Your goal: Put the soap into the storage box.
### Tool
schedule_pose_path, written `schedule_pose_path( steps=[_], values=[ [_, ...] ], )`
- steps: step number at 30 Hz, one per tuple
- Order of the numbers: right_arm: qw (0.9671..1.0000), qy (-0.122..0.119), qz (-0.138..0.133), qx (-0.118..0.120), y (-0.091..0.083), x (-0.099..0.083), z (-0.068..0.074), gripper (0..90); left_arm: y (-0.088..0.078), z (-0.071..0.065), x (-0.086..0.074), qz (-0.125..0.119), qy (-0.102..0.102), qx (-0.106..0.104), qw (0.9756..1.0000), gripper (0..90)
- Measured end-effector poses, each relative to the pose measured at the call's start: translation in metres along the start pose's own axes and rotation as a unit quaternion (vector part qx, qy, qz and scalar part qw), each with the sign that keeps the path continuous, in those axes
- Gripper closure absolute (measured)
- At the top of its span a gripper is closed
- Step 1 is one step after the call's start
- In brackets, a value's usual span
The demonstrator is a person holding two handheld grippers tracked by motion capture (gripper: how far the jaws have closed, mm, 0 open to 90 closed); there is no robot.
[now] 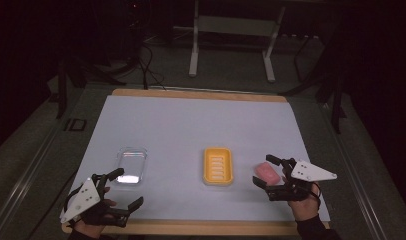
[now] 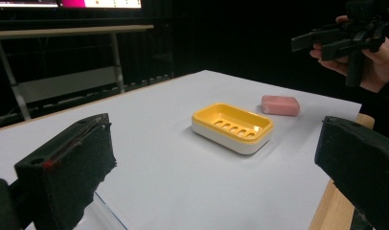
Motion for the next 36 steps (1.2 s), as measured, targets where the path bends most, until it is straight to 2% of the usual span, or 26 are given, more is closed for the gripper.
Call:
schedule_pose_path(
  steps=[14,17,19,20,21,22,24,25,26,27,30,31,32,33,34,35,36],
  values=[
    [0.9995,-0.018,0.02,0.019,0.005,0.001,0.003,11.6,0.0,0.0,0.0,0.007,0.004,-0.001,1.0,0.2],
    [0.9986,-0.022,0.035,0.034,0.007,0.001,0.005,11.7,0.0,-0.001,0.0,0.006,0.003,-0.002,1.0,0.2],
    [0.9958,-0.037,0.068,0.048,0.011,0.001,0.007,12.7,0.0,-0.001,0.0,0.006,0.004,-0.001,1.0,0.2],
    [0.9928,-0.039,0.095,0.062,0.014,0.001,0.01,12.8,0.0,-0.001,0.0,0.006,0.004,-0.001,1.0,0.2],
    [0.9928,-0.039,0.095,0.062,0.014,0.001,0.01,12.8,0.0,-0.001,0.0,0.006,0.004,-0.001,1.0,0.2],
    [0.9891,-0.042,0.123,0.069,0.018,0.0,0.011,13.0,0.0,-0.001,0.0,0.008,0.003,-0.002,1.0,0.2],
    [0.9848,-0.036,0.147,0.084,0.021,0.0,0.011,12.9,0.001,-0.001,0.0,0.012,0.005,-0.001,0.9999,0.2],
    [0.981,-0.036,0.166,0.093,0.024,-0.001,0.011,12.8,0.001,-0.001,-0.001,0.014,0.007,-0.001,0.9999,0.2],
    [0.981,-0.036,0.166,0.093,0.024,-0.001,0.011,12.8,0.001,-0.001,-0.001,0.014,0.007,-0.001,0.9999,0.2],
    [0.9714,-0.045,0.212,0.098,0.029,-0.003,0.011,12.9,0.002,-0.001,-0.001,0.017,0.007,-0.001,0.9998,0.2],
    [0.9533,-0.037,0.276,0.116,0.036,-0.008,0.011,13.1,0.002,-0.001,-0.001,0.017,0.005,0.0,0.9998,0.2],
    [0.9533,-0.037,0.276,0.116,0.036,-0.008,0.011,13.1,0.002,-0.001,-0.001,0.017,0.005,0.0,0.9998,0.2],
    [0.9424,-0.04,0.311,0.115,0.04,-0.011,0.012,13.2,0.002,-0.001,-0.001,0.019,0.006,0.0,0.9998,0.2],
    [0.9424,-0.04,0.311,0.115,0.04,-0.011,0.012,13.2,0.002,-0.001,-0.001,0.019,0.006,0.0,0.9998,0.2],
    [0.9343,-0.044,0.335,0.115,0.043,-0.013,0.012,13.2,0.002,-0.001,-0.001,0.021,0.007,0.0,0.9998,0.2],
    [0.9294,-0.041,0.348,0.117,0.044,-0.014,0.012,13.2,0.002,-0.001,-0.001,0.021,0.007,0.0,0.9998,0.2],
    [0.926,-0.042,0.357,0.116,0.044,-0.014,0.011,13.3,0.002,-0.001,-0.001,0.021,0.007,-0.001,0.9998,0.2]
  ],
)
Point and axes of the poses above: each handheld gripper's, and its own axes: y roughly forward along the jaws, x roughly out of its top, z roughly to its left, the point moved 1 cm from there along y, roughly forward along the jaws, and after that the axes turned 2 degrees about z, right-handed, at the moved point
